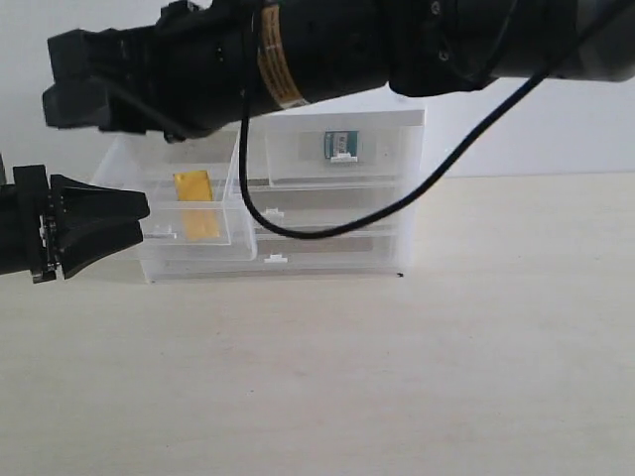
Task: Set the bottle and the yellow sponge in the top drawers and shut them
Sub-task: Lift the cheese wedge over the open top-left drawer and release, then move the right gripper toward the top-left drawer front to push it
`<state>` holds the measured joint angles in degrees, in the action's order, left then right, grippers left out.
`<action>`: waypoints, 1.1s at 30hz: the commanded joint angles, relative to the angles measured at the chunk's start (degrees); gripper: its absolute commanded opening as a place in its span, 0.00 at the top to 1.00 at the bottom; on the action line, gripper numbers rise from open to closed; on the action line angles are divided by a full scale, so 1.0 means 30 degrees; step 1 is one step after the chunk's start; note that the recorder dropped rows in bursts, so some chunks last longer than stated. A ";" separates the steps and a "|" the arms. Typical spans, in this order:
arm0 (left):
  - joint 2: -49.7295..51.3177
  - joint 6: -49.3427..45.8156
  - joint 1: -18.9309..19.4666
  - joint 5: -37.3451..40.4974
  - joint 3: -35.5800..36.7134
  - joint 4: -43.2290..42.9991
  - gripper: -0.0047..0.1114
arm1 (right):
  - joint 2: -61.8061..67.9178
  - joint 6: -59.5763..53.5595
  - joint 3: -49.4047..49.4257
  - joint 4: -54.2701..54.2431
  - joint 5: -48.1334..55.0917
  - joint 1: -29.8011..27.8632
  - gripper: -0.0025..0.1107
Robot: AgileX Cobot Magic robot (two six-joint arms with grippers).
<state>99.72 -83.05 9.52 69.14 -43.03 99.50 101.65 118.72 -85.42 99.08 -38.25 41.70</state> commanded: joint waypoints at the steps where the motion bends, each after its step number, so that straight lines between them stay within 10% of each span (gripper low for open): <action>1: -0.0145 0.0382 0.0000 0.0274 -0.0082 -0.0125 0.56 | -0.0131 -0.0598 0.1973 0.0290 -0.1814 -0.0026 0.76; 4: -0.0179 0.0341 0.0000 0.0274 -0.0082 -0.0636 0.73 | -0.0131 -0.1720 0.3641 0.0290 -0.1174 -0.0026 0.98; 7: -0.0179 0.0280 0.0000 0.0274 -0.0082 -0.1122 0.92 | -0.0131 -0.2198 0.4963 0.0290 0.0235 -0.0026 0.98; 21: -0.0179 0.0280 0.0000 -0.0975 -0.0123 -0.1166 0.92 | 0.0135 -0.4552 0.6685 -0.1029 0.8752 0.0009 0.98; 33: -0.0135 0.0982 -0.0278 -0.2489 -0.3741 0.0147 0.92 | 0.2059 -0.5417 0.1556 -0.1943 1.0845 0.0009 0.98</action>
<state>99.72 -81.06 9.40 62.23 -52.22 98.62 107.79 102.86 -79.24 93.69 -8.13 41.70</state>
